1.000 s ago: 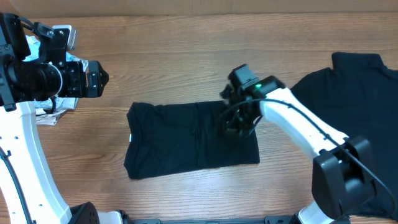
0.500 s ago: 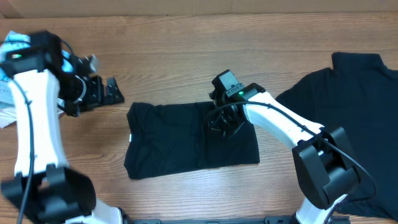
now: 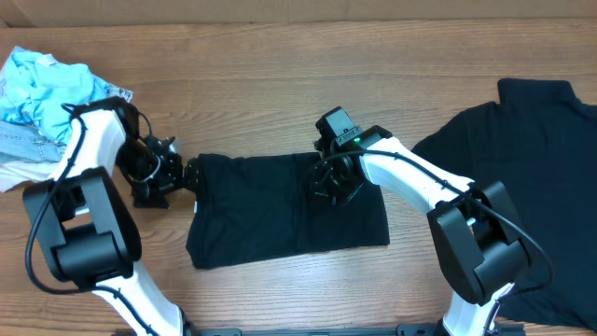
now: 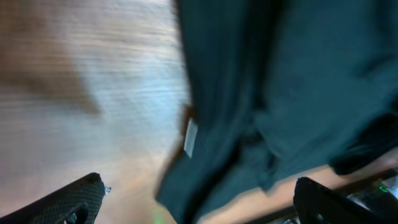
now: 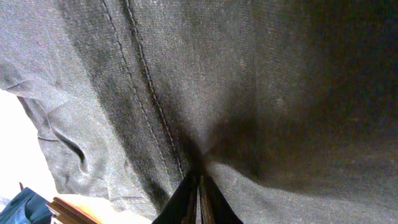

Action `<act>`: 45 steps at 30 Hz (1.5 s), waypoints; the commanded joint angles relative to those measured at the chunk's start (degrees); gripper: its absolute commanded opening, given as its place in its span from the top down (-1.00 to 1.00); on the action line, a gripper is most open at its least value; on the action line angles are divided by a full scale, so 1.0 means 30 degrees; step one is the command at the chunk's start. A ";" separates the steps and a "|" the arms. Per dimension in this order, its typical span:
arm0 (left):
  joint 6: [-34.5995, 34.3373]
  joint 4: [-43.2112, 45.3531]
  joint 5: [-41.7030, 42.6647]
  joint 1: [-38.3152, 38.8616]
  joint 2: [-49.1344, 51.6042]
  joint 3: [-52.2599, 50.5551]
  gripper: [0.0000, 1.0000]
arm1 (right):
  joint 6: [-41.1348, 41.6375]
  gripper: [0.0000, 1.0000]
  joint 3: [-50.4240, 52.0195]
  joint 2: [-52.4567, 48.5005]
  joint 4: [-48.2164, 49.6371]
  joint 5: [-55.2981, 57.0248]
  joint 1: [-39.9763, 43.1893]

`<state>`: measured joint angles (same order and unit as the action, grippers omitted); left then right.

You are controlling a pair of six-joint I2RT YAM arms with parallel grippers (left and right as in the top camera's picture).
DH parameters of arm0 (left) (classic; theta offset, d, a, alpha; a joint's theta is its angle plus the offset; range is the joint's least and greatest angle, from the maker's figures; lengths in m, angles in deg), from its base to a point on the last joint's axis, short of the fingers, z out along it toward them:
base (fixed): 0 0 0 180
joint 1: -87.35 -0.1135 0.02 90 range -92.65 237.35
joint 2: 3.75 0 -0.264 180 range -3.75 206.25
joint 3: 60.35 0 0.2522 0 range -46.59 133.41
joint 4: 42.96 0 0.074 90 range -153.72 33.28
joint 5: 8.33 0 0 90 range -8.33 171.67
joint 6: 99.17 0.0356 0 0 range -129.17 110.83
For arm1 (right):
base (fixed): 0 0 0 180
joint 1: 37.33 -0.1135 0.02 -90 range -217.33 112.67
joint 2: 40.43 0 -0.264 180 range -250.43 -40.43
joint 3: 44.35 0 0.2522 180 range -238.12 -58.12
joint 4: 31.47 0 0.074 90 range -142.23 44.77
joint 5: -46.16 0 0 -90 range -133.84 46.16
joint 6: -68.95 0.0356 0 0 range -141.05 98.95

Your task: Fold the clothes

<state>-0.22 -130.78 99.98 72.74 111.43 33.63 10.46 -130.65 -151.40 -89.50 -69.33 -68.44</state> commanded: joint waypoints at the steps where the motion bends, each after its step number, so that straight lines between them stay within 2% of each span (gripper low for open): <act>1: -0.0168 0.1472 -0.0816 0.0095 0.0707 -0.1231 -1.00 | 0.0087 0.87 0.0087 -0.0022 0.0109 0.0051 0.0000; 7: -0.0029 0.2973 0.1275 0.0692 0.0765 -0.2404 -0.99 | 0.0087 0.87 0.0087 -0.0022 0.0124 0.0044 0.0000; 16: 0.0073 0.5085 0.0546 0.1938 0.0765 -0.5268 -1.00 | 0.0087 0.80 0.0087 -0.0022 0.0153 -0.0015 0.0000; 23: -0.0117 0.6980 0.2302 0.2098 0.0765 -0.7512 -1.00 | 0.0087 0.80 0.0087 -0.0022 0.0160 -0.0015 0.0000; 25: 0.0051 0.7125 0.2849 0.2193 0.0765 -0.7701 -1.00 | 0.0087 0.80 0.0087 -0.0022 0.0168 -0.0015 0.0000; 27: 0.1384 0.6900 0.3854 0.2521 0.0765 -0.7876 -1.00 | 0.0087 0.80 0.0087 -0.0022 0.0168 -0.0015 0.0000; 30: 0.1887 0.6550 0.4182 0.2601 0.0765 -0.7766 -1.00 | 0.0080 0.80 0.0087 -0.0022 0.0124 -0.0015 0.0000; 34: 0.3687 0.5617 0.5705 0.2215 0.0765 -0.7519 -1.00 | 0.0073 0.80 0.0087 -0.0022 0.0036 -0.0015 0.0000; 40: 0.3942 0.5362 0.5763 0.1770 0.0765 -0.7519 -1.00 | 0.0073 0.80 0.0087 -0.0022 0.0036 -0.0015 0.0000; 45: 0.3038 0.6025 0.5493 0.2149 0.0765 -0.7708 -1.00 | 0.0073 0.80 0.0087 -0.0022 0.0044 -0.0015 0.0000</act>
<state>8.61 -115.83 121.24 76.89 107.34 15.40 10.48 -130.65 -151.43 -89.50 -69.33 -68.44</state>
